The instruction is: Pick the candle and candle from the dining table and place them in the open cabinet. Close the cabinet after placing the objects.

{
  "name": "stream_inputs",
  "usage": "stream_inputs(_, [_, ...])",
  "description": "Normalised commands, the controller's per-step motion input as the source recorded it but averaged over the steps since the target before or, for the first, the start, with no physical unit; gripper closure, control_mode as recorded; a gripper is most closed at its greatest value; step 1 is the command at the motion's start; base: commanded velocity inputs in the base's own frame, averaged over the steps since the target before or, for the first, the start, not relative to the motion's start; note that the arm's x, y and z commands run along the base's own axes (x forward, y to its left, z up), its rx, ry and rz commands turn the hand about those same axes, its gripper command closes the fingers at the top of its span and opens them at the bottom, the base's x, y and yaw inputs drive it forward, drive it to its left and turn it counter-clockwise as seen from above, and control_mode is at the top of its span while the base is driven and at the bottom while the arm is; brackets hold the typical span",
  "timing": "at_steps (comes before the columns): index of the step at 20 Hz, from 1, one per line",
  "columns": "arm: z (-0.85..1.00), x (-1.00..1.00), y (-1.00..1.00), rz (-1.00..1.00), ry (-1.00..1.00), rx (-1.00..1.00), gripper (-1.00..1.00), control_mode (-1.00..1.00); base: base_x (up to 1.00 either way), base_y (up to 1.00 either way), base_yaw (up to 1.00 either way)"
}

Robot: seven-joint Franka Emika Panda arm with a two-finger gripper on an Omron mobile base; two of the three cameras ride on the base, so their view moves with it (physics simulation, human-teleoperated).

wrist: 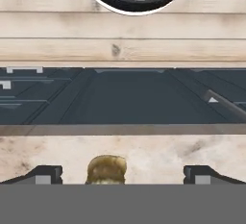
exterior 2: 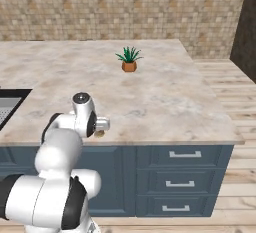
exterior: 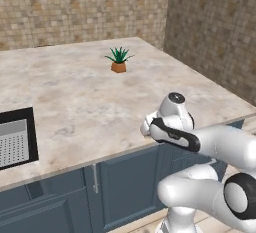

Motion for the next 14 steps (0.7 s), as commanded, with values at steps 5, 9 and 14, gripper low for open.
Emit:
stream_inputs(5, [-0.28,0.22,-0.01,0.0,0.0,0.0,-1.0,-1.0,0.0,0.0,0.0])
stream_inputs(9, [-0.43,0.19,0.0,0.0,0.0,0.0,-1.0,-1.0,0.0,0.0,0.0])
stream_inputs(14, [-0.18,0.19,0.0,0.0,0.0,0.0,-1.0,-1.0,0.0,0.0,0.0])
